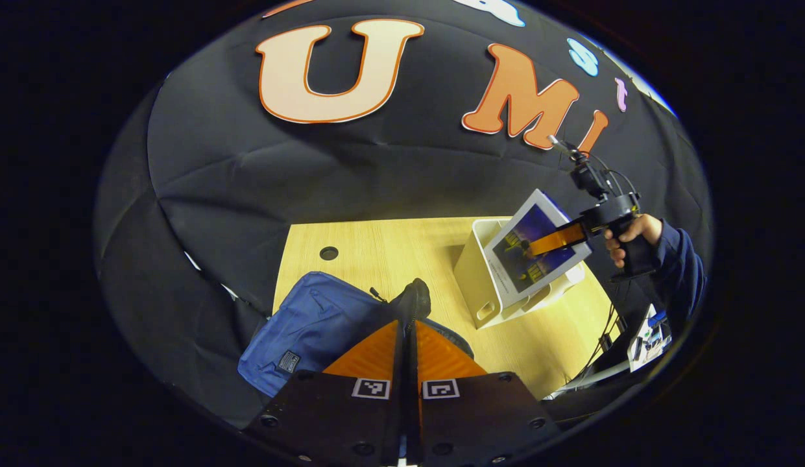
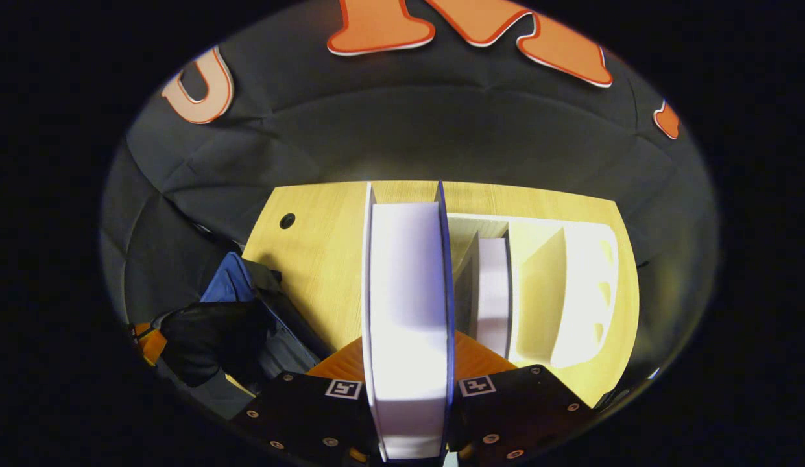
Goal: Open the schoolbag, grab two books from the bookshelf and put them into the schoolbag.
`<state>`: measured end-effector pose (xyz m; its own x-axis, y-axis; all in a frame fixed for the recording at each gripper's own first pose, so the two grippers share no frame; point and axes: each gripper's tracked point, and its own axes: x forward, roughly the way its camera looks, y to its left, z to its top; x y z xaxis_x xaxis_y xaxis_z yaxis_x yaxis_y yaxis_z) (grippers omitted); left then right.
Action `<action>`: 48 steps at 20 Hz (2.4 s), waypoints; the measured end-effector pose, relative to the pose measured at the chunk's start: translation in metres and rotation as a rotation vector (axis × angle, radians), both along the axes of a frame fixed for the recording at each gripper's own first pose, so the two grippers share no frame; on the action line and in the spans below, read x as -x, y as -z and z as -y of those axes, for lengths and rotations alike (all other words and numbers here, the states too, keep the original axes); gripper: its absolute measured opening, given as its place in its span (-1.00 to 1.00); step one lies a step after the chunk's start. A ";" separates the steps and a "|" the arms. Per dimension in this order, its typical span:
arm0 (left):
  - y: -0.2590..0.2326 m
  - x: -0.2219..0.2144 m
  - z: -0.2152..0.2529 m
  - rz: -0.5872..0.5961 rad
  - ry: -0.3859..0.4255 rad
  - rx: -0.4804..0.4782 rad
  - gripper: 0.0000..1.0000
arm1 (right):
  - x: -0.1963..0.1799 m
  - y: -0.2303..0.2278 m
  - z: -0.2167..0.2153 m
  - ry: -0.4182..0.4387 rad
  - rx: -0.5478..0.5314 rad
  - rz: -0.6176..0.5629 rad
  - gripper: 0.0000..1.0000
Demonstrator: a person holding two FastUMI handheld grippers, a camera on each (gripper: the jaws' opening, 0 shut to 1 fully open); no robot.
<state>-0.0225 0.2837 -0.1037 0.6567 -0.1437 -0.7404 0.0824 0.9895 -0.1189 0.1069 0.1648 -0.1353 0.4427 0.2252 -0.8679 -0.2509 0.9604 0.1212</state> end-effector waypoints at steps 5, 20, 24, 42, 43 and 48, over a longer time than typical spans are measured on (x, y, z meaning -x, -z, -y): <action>0.001 0.000 -0.001 -0.009 0.010 -0.005 -0.92 | 0.023 -0.057 0.007 -0.019 -0.092 0.077 -0.22; -0.001 -0.016 -0.003 -0.043 0.044 -0.026 -0.92 | 0.155 -0.040 -0.119 -0.097 -0.392 -0.014 -0.22; 0.000 -0.016 -0.001 -0.050 0.042 -0.023 -0.92 | 0.172 -0.016 -0.153 -0.057 -0.487 -0.079 -0.22; 0.026 -0.002 0.038 -0.112 0.134 0.009 -0.92 | 0.182 0.121 -0.265 0.246 -0.761 -0.282 -0.22; 0.026 -0.001 0.040 -0.115 0.141 0.013 -0.92 | 0.182 0.127 -0.268 0.260 -0.770 -0.290 -0.22; 0.032 0.002 0.049 -0.127 0.143 0.038 -0.92 | 0.174 0.140 -0.285 0.269 -0.827 -0.277 -0.21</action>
